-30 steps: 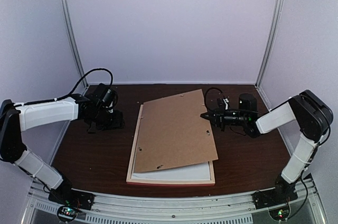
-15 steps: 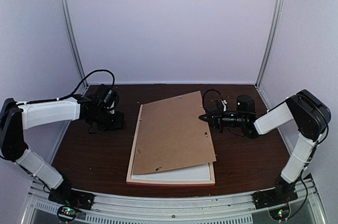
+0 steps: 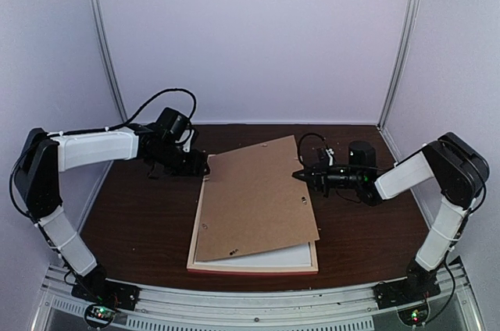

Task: Put the photo into the frame
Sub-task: Place the backboard next to the photo.

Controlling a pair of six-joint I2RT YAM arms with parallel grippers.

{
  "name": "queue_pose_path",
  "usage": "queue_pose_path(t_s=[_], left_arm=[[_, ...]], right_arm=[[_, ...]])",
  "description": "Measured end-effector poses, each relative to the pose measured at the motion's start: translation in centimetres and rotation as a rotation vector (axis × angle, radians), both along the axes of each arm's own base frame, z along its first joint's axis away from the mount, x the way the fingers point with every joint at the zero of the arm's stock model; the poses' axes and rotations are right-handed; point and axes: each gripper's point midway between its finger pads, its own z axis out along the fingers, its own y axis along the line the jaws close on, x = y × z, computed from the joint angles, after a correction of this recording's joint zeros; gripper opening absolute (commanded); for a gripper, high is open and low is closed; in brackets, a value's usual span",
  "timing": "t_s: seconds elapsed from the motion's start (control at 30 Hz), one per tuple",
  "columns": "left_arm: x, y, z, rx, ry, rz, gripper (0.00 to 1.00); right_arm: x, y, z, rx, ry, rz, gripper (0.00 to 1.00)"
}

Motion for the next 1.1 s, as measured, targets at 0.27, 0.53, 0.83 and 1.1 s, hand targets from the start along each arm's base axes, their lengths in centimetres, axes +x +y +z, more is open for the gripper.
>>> queue_pose_path(t_s=[0.27,0.53,0.83,1.1], left_arm=[[2.0,-3.0,-1.4,-0.015,0.022,-0.119,0.75],[2.4,-4.5,-3.3,-0.035,0.07,-0.18,0.75],[3.1,-5.0,-4.5,-0.044,0.095,-0.19,0.75],[3.5,-4.8,-4.8,-0.049,0.096,-0.183,0.75]], right_arm=[[-0.2,0.1,-0.1,-0.003,0.003,0.005,0.0],[-0.2,0.1,0.4,0.001,-0.008,0.004,0.0],[-0.2,0.1,0.4,0.0,-0.009,0.003,0.0],[-0.2,0.1,0.3,-0.003,-0.003,0.001,0.0]])
